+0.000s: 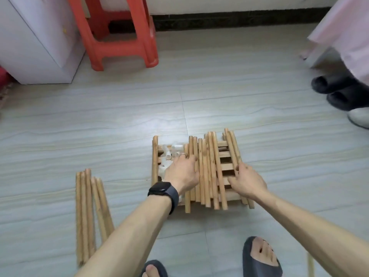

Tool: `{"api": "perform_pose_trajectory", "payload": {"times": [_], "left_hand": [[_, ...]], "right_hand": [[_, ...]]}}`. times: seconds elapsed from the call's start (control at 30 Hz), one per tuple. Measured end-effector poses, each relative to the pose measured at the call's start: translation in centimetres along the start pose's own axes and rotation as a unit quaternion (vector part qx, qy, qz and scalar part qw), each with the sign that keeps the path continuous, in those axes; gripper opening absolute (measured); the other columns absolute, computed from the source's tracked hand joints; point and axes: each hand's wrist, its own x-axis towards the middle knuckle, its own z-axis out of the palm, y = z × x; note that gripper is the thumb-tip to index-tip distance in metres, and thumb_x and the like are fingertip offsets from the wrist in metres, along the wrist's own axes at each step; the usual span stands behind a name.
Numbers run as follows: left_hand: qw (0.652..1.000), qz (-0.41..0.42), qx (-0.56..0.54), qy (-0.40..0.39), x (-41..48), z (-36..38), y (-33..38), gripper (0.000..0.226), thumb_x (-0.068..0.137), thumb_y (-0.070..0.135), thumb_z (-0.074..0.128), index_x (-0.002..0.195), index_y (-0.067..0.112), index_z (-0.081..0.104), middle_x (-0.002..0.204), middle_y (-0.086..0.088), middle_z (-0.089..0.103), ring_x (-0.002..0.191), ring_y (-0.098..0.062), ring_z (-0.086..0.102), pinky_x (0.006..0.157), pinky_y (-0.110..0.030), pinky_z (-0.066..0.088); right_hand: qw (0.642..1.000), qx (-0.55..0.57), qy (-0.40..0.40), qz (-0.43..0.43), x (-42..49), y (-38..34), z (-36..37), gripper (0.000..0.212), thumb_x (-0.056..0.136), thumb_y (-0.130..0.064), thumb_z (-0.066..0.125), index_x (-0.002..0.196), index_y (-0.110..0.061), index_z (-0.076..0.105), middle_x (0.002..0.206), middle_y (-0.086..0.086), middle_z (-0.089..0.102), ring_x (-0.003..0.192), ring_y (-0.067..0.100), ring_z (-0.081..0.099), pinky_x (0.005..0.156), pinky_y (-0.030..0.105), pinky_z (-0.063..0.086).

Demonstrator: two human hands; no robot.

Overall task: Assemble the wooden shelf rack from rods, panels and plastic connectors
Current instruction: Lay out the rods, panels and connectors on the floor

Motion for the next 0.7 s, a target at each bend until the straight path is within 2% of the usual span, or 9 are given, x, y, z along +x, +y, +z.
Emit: {"api": "perform_pose_trajectory", "payload": {"times": [0.1,0.2,0.3,0.43,0.57,0.63,0.7], "left_hand": [[0.999,-0.023,-0.009,-0.040,1.1,2.6,2.5,0.053,0.097,0.027,0.051,0.148,0.019,0.038,0.151,-0.013,0.039,0.138,-0.033,0.039,0.106,-0.048,0.046],[0.992,-0.107,-0.049,-0.052,1.9,4.7,3.6,0.058,0.097,0.029,0.052,0.150,0.016,0.031,0.149,-0.019,0.037,0.138,-0.038,0.036,0.108,-0.048,0.041],[0.987,-0.148,-0.052,-0.018,2.3,6.1,4.0,0.058,0.096,0.028,0.052,0.148,0.014,0.031,0.145,-0.022,0.039,0.133,-0.041,0.035,0.106,-0.047,0.040],[0.987,-0.150,-0.050,-0.011,2.9,6.6,4.2,0.056,0.096,0.030,0.053,0.147,0.016,0.035,0.149,-0.018,0.035,0.133,-0.041,0.030,0.106,-0.047,0.038],[0.987,-0.150,-0.063,-0.010,3.2,6.4,3.9,0.051,0.100,0.036,0.052,0.147,0.021,0.043,0.153,-0.016,0.034,0.137,-0.042,0.027,0.111,-0.048,0.034],[0.986,-0.151,-0.074,-0.010,3.1,6.4,3.7,0.052,0.100,0.037,0.053,0.150,0.025,0.042,0.156,-0.014,0.030,0.140,-0.043,0.025,0.113,-0.049,0.032],[0.982,-0.163,-0.091,-0.009,3.2,6.3,3.6,0.055,0.099,0.038,0.056,0.152,0.030,0.040,0.156,-0.014,0.027,0.141,-0.043,0.025,0.113,-0.050,0.033]], "right_hand": [[1.000,-0.012,0.014,0.015,0.7,2.1,1.7,0.047,0.095,-0.044,0.054,0.130,-0.012,0.048,0.127,0.011,0.049,0.108,0.037,0.061,0.083,0.043,0.052],[0.999,-0.017,0.033,-0.003,1.6,2.8,2.6,0.038,0.099,-0.038,0.052,0.126,-0.011,0.051,0.123,0.010,0.048,0.103,0.037,0.061,0.079,0.042,0.051],[1.000,-0.014,0.016,-0.013,2.0,2.6,3.4,0.034,0.099,-0.035,0.050,0.123,-0.012,0.055,0.126,0.011,0.052,0.110,0.037,0.059,0.085,0.043,0.050],[0.999,0.026,-0.020,-0.031,2.1,1.9,4.1,0.032,0.097,-0.034,0.052,0.121,-0.013,0.054,0.128,0.010,0.054,0.114,0.036,0.059,0.089,0.044,0.051],[0.993,0.101,-0.064,-0.017,2.6,0.9,3.9,0.045,0.086,-0.039,0.056,0.124,-0.015,0.057,0.125,0.009,0.060,0.122,0.032,0.055,0.098,0.041,0.049],[0.989,0.135,-0.067,-0.006,3.0,0.4,3.7,0.058,0.084,-0.057,0.060,0.127,-0.017,0.060,0.125,0.008,0.063,0.119,0.030,0.058,0.099,0.043,0.051],[0.990,0.116,-0.073,-0.009,3.3,-0.1,3.3,0.073,0.082,-0.071,0.062,0.129,-0.015,0.060,0.127,0.007,0.064,0.118,0.029,0.061,0.096,0.043,0.053]]}}
